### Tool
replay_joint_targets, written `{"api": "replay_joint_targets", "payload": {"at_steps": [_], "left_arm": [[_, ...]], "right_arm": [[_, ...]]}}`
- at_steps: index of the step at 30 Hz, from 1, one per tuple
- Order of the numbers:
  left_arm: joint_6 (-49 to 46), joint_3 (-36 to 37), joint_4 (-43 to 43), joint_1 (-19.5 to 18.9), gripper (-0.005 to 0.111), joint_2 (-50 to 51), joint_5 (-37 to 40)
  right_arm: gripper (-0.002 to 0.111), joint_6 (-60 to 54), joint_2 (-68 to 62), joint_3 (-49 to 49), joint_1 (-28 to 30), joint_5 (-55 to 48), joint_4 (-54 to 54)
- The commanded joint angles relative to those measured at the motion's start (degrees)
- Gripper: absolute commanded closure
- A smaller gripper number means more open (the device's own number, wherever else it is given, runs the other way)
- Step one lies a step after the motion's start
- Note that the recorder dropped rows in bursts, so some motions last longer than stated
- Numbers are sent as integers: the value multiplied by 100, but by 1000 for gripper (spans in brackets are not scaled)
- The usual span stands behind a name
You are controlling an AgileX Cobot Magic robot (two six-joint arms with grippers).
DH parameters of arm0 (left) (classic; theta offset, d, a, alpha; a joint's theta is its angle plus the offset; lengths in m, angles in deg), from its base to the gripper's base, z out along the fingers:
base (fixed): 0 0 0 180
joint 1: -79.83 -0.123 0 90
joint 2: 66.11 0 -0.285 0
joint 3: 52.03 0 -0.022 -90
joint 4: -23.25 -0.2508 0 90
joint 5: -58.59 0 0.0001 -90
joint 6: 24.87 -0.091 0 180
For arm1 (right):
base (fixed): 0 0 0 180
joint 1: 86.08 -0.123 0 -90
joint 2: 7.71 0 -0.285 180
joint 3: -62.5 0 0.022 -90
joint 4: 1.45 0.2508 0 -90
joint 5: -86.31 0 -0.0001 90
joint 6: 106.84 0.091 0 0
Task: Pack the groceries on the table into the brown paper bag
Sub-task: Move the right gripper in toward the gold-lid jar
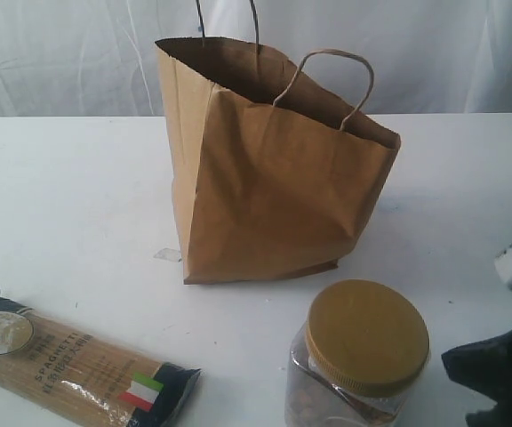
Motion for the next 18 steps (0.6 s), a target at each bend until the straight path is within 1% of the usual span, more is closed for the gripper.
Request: {"api": "replay_joint_targets", "payload": {"at_steps": [1, 3, 4, 6, 8, 9, 10, 11, 12, 13, 16, 17, 18], "left_arm": [[-1, 14, -41, -4, 107, -31, -2], [-1, 14, -41, -4, 107, -31, -2], [-1, 14, -41, -4, 107, -31, -2], [-1, 14, -41, -4, 107, -31, -2], [-1, 14, -41, -4, 107, -31, -2], [-1, 14, -41, -4, 107, -31, -2], [-1, 14, -41, -4, 107, -31, -2], [-1, 14, -41, -4, 107, -31, -2], [-1, 14, -41, -4, 107, -31, -2], [-1, 14, -41, -4, 107, -31, -2], [-1, 14, -41, -4, 107, -31, -2], [-1, 14, -41, -4, 107, -31, -2], [-1, 14, -41, -4, 107, -31, -2]], "right_arm": [[108, -856, 181, 380, -546, 164, 273], [102, -1011, 181, 487, -629, 236, 311], [97, -1098, 181, 561, -645, 266, 311], [82, -1149, 181, 678, -645, 392, 328], [59, -1128, 181, 716, -645, 524, 355], [33, -1128, 181, 737, -645, 572, 355], [12, -1128, 181, 798, -645, 777, 413], [6, -1128, 181, 824, -645, 883, 449], [3, -1128, 181, 849, -645, 1046, 497], [3, -1128, 181, 849, -645, 1099, 556], [3, -1157, 181, 849, -645, 1143, 1264], [3, -1202, 141, 861, -645, 1154, 1305], [3, -1606, 23, 963, -645, 1157, 1389]]}}
